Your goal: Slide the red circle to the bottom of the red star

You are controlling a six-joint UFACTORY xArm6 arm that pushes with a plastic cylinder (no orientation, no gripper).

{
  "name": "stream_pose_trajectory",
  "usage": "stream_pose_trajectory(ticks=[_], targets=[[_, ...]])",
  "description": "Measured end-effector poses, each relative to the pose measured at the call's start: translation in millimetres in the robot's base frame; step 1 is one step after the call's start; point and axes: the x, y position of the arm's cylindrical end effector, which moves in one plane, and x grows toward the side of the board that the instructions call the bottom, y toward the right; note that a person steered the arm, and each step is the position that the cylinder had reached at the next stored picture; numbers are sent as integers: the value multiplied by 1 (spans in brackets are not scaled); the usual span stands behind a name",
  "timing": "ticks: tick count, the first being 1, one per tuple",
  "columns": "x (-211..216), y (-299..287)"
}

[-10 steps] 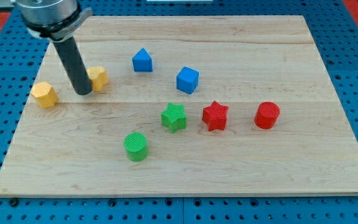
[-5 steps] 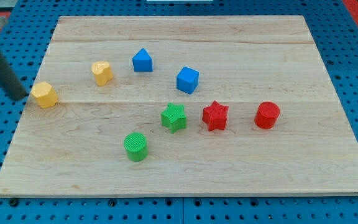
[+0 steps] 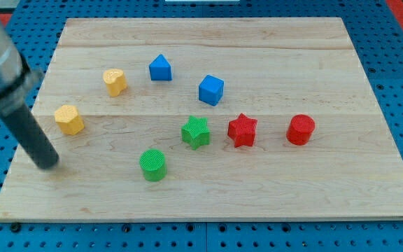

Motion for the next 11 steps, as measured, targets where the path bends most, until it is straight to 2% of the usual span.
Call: stream_pose_trajectory(ticks=[1,2,3,5,6,8,9,10,11], targets=[[48,130],[19,104],[-34,71],[-98,16],[-103,1],[16,101],[23,215],[-8,346],[-64,431]])
